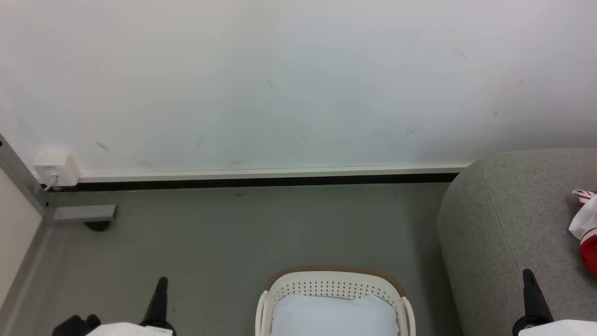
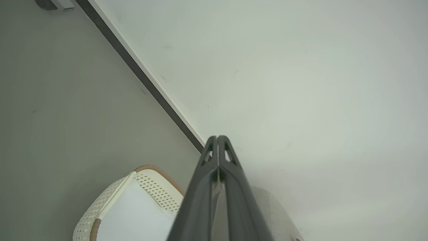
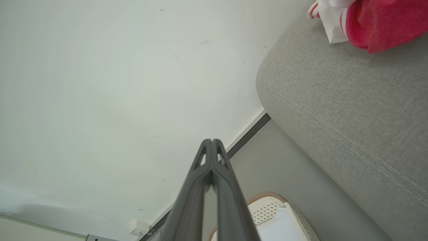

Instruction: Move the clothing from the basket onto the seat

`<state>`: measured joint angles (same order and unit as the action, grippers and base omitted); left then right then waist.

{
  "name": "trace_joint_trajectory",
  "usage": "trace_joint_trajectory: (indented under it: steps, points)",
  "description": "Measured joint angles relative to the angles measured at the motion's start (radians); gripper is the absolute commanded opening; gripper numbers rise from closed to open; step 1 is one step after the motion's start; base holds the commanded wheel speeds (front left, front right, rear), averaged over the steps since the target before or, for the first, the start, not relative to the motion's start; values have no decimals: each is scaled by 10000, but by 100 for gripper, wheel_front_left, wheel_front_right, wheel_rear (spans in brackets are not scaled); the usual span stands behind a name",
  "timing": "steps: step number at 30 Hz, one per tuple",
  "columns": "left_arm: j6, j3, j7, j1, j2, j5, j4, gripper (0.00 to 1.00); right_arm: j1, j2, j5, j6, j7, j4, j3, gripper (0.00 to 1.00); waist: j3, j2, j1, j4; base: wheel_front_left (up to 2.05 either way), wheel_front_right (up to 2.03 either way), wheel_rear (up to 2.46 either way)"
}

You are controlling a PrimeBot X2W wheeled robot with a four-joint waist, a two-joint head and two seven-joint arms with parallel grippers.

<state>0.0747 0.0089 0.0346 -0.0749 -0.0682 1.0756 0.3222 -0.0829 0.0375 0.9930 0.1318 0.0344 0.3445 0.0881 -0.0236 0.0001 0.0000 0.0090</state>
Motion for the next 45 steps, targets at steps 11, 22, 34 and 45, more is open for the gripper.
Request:
trace_joint_trajectory:
  steps: [11, 22, 34, 45]
  points:
    - [128, 209, -309, -52, 36, 1012, -130, 0, -85, 15, 1243, 0, -299, -201, 58, 0, 39, 0, 0, -15, 0, 0, 0]
    - [219, 420, -598, -109, 69, 2034, -265, 0, -137, 29, 2372, 0, -589, -360, 104, 0, 78, 0, 0, -29, 0, 0, 0]
    - [307, 596, -863, -202, 111, 3014, -389, 0, -170, 46, 3467, 0, -863, -531, 150, 0, 121, 0, 0, -45, 0, 0, 0]
    - [393, 773, -1066, -247, 144, 3825, -500, 0, -186, 61, 4426, 0, -1078, -669, 186, 0, 160, 0, 0, -60, 0, 0, 0]
